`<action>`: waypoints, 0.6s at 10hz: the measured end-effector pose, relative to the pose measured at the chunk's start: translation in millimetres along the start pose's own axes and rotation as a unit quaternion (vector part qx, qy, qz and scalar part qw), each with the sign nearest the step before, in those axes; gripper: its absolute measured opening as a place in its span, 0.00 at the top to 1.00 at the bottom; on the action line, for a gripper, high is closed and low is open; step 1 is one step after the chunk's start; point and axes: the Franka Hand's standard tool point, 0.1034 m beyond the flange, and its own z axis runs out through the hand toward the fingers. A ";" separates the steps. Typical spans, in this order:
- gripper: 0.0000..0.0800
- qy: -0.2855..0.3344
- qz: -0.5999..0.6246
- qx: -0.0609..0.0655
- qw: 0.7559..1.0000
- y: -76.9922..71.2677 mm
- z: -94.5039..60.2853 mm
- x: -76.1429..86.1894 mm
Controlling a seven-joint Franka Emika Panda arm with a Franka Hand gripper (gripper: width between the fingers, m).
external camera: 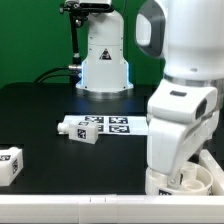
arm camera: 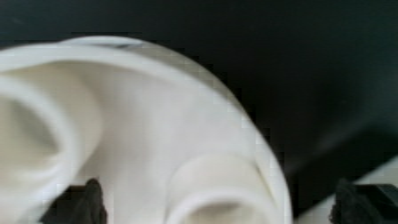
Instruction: Assemble stool
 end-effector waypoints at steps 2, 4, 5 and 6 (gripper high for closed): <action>0.19 -0.004 -0.008 -0.002 1.000 1.0 -25.3 -1.3; 0.19 -0.004 -0.010 -0.003 1.000 -2.3 -28.4 -1.4; 0.19 -0.004 -0.010 -0.003 1.000 -2.2 -27.6 -1.5; 0.19 -0.004 -0.009 -0.003 1.000 -2.1 -27.6 -1.6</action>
Offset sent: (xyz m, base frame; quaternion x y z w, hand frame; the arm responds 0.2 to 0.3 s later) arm 0.0000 0.0000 0.0000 0.0000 0.0000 0.0000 1.0000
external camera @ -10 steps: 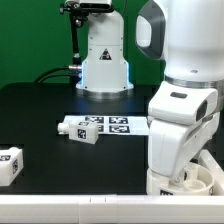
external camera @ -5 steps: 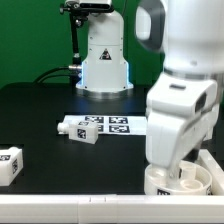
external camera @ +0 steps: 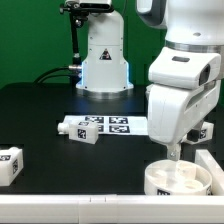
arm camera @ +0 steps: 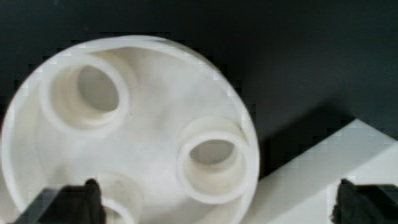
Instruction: Assemble stool
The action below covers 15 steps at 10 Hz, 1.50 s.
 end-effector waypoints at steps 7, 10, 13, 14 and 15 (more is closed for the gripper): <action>0.19 0.013 0.126 0.013 0.992 -21.7 -1.6 -22.8; 0.19 0.005 0.259 0.022 0.966 -45.4 -5.3 -26.0; 0.19 0.003 0.262 0.022 0.965 -50.1 -4.8 -24.1; 0.19 0.003 0.263 0.022 0.965 -50.2 -4.8 -24.1; 0.19 0.004 0.324 0.031 0.946 -53.4 -4.4 -26.4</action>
Offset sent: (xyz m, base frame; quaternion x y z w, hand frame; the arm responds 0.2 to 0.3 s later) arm -0.0443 -0.0080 0.0086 0.0205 0.0371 0.2977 0.9537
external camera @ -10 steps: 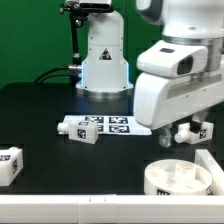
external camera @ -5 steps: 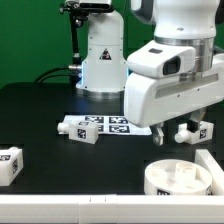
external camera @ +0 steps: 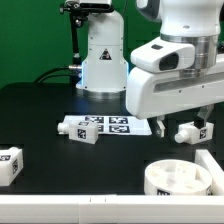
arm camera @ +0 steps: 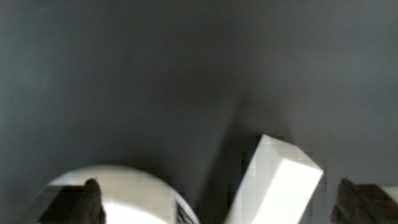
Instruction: Assemble stool
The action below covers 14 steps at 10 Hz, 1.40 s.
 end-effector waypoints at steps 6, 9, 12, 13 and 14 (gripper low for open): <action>0.19 -0.010 0.265 0.030 0.964 -3.5 1.3 -13.0; 0.19 -0.025 0.474 0.095 0.875 -8.1 6.2 -18.2; 0.19 -0.034 0.535 0.106 0.838 -10.2 8.4 -20.2; 0.19 -0.052 0.577 0.140 0.803 -13.5 14.2 -30.1; 0.19 -0.076 0.578 0.149 0.799 -21.1 15.8 -38.4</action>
Offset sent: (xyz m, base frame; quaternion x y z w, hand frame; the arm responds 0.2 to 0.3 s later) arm 0.0000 0.0000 0.0000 0.0000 0.0000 0.1938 0.9810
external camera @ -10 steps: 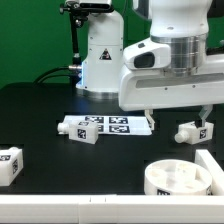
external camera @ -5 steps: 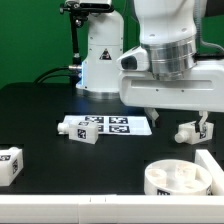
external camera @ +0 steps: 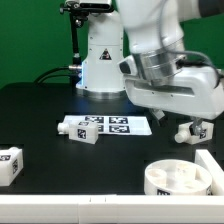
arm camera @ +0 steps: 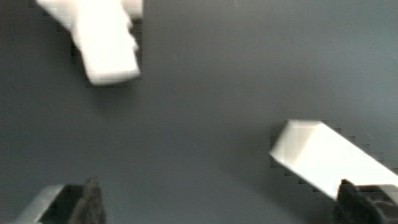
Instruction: Assemble stool
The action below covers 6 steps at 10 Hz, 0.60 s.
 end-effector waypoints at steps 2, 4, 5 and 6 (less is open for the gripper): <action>0.19 -0.072 0.008 -0.016 0.997 12.1 4.1 -9.5; 0.19 -0.126 0.003 -0.022 0.992 17.5 4.0 -4.5; 0.19 -0.161 0.004 -0.026 0.987 20.3 5.3 -2.7; 0.19 -0.202 -0.032 -0.029 0.978 20.6 9.9 -8.5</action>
Offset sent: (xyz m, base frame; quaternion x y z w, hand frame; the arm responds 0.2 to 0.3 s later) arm 0.0000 0.0000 0.0000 0.0000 -0.1938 0.0000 0.9810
